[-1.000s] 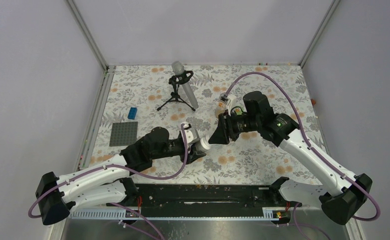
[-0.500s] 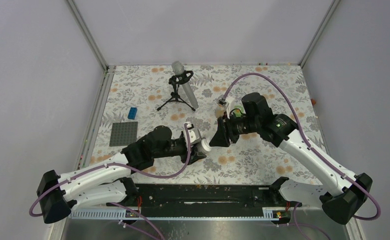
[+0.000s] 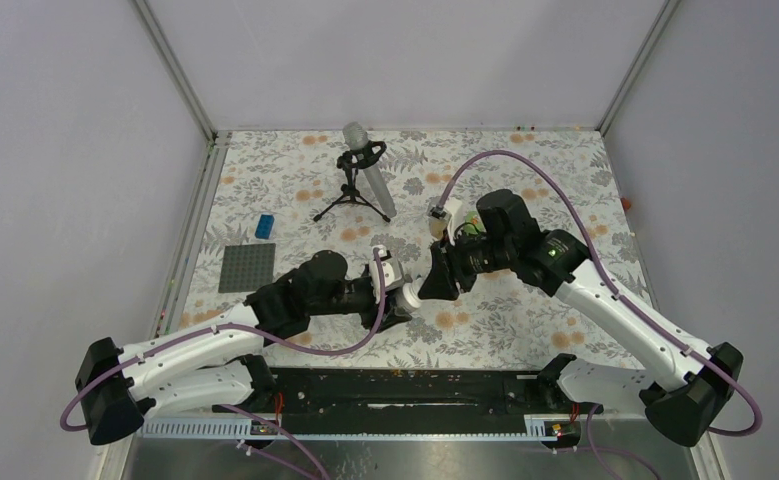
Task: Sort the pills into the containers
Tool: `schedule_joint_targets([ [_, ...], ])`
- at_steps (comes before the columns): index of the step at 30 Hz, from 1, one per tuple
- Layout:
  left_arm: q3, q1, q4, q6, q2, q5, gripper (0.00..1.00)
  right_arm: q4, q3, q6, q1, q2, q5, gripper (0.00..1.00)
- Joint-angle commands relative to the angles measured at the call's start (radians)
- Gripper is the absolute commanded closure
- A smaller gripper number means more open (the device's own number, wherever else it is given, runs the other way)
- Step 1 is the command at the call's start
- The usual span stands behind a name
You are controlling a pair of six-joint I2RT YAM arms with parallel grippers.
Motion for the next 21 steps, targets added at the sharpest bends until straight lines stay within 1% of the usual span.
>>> schedule_joint_targets([
  [1,0.057,0.000,0.200,0.005,-0.013,-0.022,1.00,0.013,0.001,0.032,0.057,0.022,-0.019,0.66],
  [7,0.060,0.000,0.227,0.008,-0.017,-0.095,1.00,0.014,-0.014,0.027,0.082,0.033,0.003,0.65],
  [13,0.035,-0.001,0.282,0.013,-0.036,-0.114,1.00,0.014,-0.003,0.033,0.098,0.044,0.016,0.65],
  [15,0.038,-0.001,0.287,0.018,-0.038,-0.132,1.00,0.005,0.006,0.036,0.110,0.055,0.046,0.64],
  [17,0.042,0.000,0.313,0.008,-0.040,-0.133,1.00,-0.014,0.033,0.052,0.126,0.078,0.113,0.62],
  [21,0.040,0.000,0.363,0.005,-0.047,-0.184,1.00,-0.002,0.078,0.159,0.136,0.128,0.185,0.62],
])
